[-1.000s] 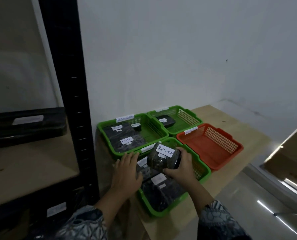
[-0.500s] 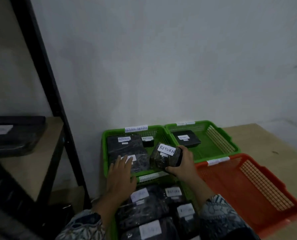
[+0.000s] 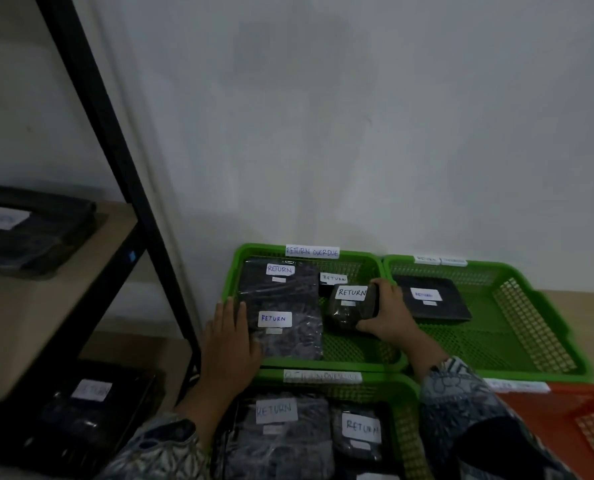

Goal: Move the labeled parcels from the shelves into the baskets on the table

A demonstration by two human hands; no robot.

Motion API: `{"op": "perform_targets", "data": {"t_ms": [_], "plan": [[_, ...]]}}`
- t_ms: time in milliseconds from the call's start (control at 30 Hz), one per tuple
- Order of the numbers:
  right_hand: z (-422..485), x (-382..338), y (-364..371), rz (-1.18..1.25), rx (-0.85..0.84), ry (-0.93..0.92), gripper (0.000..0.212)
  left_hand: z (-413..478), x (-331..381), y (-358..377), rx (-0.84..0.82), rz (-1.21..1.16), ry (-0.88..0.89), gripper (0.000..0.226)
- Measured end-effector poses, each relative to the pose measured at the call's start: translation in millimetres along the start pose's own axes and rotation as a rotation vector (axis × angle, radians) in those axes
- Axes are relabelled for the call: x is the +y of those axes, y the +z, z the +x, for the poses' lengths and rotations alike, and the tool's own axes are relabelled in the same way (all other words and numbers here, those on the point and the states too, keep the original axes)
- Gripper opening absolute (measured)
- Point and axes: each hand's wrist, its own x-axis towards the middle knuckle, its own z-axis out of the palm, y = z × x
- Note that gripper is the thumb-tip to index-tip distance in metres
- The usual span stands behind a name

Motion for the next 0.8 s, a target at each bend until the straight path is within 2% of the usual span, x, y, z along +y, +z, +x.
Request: {"op": "perform_targets", "data": {"t_ms": [300, 567, 633, 800], "plan": [[34, 14, 19, -0.071, -0.211, 0.036, 0.103, -2, -3, 10, 0.057, 0.029, -0.001, 0.067], [39, 19, 31, -0.302, -0.265, 0.113, 0.106, -1, -6, 17, 0.069, 0.027, 0.009, 0.068], [37, 17, 35, -0.375, -0.251, 0.122, 0.101, -1, -6, 18, 0.067, 0.025, 0.008, 0.068], [40, 18, 44, -0.502, -0.109, 0.068, 0.061, 0, -7, 18, 0.046, 0.052, 0.022, 0.067]]}}
